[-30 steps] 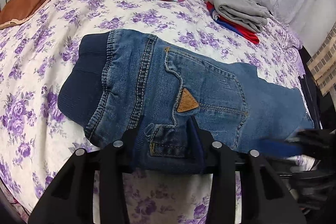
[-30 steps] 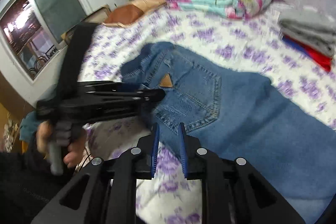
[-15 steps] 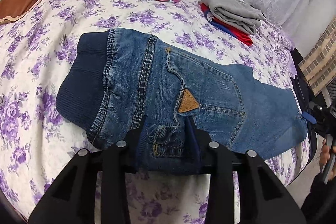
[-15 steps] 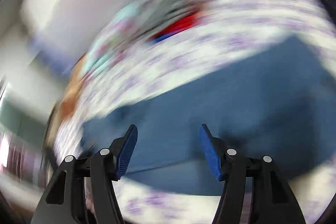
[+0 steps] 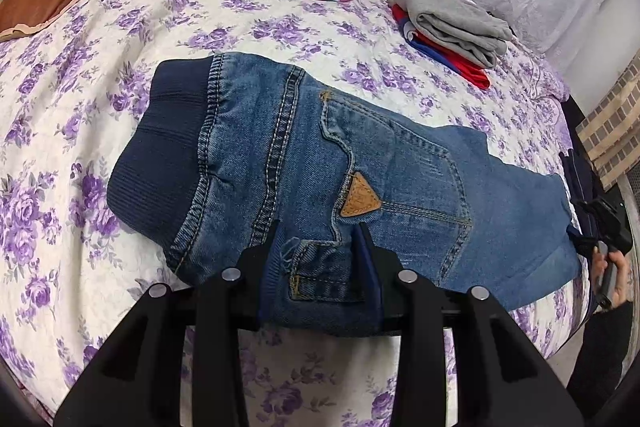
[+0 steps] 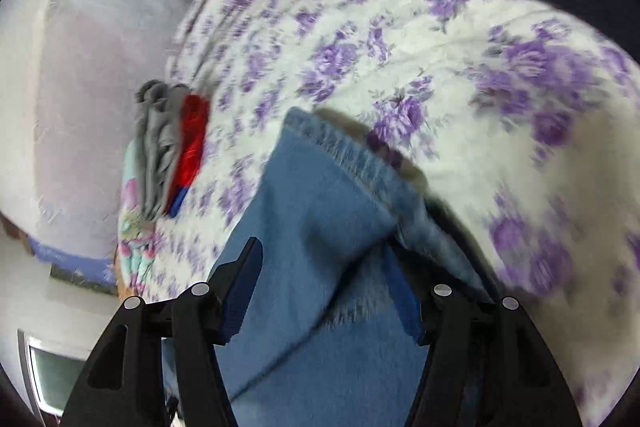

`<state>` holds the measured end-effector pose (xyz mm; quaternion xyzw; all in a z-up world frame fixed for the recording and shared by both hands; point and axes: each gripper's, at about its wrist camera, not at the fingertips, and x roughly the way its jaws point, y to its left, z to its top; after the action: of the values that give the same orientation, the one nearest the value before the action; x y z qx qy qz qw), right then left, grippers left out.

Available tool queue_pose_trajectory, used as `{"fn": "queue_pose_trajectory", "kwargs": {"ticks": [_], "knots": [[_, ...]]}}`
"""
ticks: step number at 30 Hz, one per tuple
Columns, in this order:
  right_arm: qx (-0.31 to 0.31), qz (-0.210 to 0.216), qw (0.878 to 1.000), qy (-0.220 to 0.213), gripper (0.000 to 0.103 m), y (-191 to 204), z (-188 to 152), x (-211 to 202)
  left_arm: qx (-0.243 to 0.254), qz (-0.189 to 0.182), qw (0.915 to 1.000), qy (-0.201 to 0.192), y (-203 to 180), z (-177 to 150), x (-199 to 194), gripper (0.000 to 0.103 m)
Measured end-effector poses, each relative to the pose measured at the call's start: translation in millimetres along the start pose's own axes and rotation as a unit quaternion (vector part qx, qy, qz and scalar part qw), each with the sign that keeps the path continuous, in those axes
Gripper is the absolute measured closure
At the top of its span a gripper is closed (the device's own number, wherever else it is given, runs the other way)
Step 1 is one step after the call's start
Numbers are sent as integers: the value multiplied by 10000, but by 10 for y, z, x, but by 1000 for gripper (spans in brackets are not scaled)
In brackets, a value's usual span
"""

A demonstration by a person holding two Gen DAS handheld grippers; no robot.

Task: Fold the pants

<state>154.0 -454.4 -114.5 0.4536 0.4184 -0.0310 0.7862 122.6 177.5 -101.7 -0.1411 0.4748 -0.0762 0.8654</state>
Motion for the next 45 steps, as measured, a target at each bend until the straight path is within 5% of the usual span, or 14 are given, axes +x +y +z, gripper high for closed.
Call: {"fn": "queue_pose_trajectory", "kwargs": {"ticks": [1, 2, 3, 12, 20, 25, 27, 28, 30, 33, 37, 39, 43, 45], "knots": [[3, -26, 10000, -69, 49, 28, 37, 26, -8, 5, 10000, 5, 1, 2, 1, 68], [-6, 123, 9997, -193, 92, 44, 68, 15, -15, 8, 10000, 11, 2, 4, 2, 68], [2, 353, 9991, -217, 96, 64, 65, -6, -17, 5, 10000, 22, 4, 5, 1, 68], [-421, 513, 9936, -916, 96, 98, -408, -1076, 386, -282, 9982, 350, 40, 78, 7, 67], [-154, -46, 9987, -489, 95, -644, -748, -759, 531, -579, 9955, 530, 96, 104, 19, 67], [-462, -355, 9975, -408, 72, -520, -761, -981, 643, -226, 9968, 408, -12, 80, -56, 68], [-926, -1337, 9839, -737, 54, -332, -815, -1205, 775, -19, 9965, 321, -103, 65, -150, 71], [-1342, -1841, 9679, -1065, 54, -182, -877, -1354, 837, 55, 9961, 268, -156, 58, -208, 76], [-1876, -2131, 9484, -1414, 54, 78, -969, -1499, 894, 157, 9958, 147, -243, 65, -296, 76], [-2848, -1399, 9390, -1328, 54, 653, -1136, -1415, 906, 196, 9957, -10, -362, 123, -347, 76], [-3890, 202, 9210, 57, 54, 1532, -1386, -659, 749, 196, 9970, 78, -392, 207, -248, 76], [-4363, 699, 8924, 913, 54, 2066, -1531, -60, 656, 231, 9974, 186, -357, 193, -271, 76], [-5175, 710, 8300, 1958, 54, 2725, -1784, 866, 655, 338, 9972, 122, -312, 97, -551, 81], [-5382, 656, 8090, 2270, 54, 2881, -1850, 1189, 549, 377, 9978, 70, -276, 99, -661, 81]]}}
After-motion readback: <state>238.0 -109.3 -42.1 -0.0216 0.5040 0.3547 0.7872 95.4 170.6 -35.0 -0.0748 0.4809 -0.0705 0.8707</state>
